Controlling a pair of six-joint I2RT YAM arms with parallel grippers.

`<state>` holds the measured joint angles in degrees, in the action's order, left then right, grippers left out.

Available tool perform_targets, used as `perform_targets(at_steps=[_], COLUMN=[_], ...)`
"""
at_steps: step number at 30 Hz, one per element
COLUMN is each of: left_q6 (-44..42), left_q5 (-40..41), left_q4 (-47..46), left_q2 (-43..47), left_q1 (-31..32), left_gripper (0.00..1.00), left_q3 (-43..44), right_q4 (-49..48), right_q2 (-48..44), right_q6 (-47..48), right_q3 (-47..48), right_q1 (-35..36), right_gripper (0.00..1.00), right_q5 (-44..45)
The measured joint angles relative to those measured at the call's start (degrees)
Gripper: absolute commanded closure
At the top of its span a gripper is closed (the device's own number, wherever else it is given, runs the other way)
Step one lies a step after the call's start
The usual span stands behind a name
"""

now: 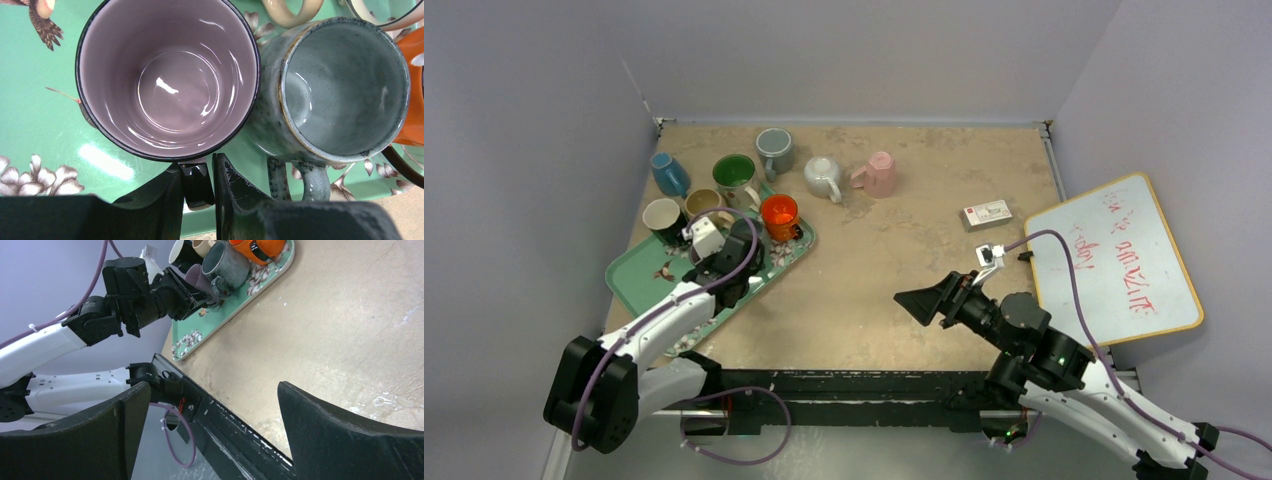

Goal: Turn the mug right side up
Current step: Place the cup on the tray.

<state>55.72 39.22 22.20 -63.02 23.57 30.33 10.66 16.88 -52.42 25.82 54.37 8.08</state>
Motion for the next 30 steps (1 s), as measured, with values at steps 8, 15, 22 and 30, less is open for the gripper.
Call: perform_targets(at_steps=[8, 15, 22, 30], left_q6=[-0.94, -1.57, -4.07, -7.87], left_q5=[-1.18, -2.54, -7.41, -14.91], left_q4=[-1.31, -1.22, 3.15, 9.4], left_q2=[-0.5, -0.83, 3.52, 12.9], left_q1=[-1.55, -2.54, -2.84, -2.84], left_gripper=[0.77, 0.76, 0.64, 0.26], left_q3=[0.17, 0.74, 4.17, 11.96], right_q4=[0.31, 0.46, 0.72, 0.37], right_q2=[-0.28, 0.81, 3.02, 12.48], right_q6=[0.0, -0.02, -0.02, 0.2], right_q3=[0.04, 0.68, 0.74, 2.62], right_q1=[0.0, 0.0, 0.0, 0.0], right_gripper=[0.01, 0.01, 0.01, 0.01], right_q5=[0.07, -0.11, -0.26, -1.18])
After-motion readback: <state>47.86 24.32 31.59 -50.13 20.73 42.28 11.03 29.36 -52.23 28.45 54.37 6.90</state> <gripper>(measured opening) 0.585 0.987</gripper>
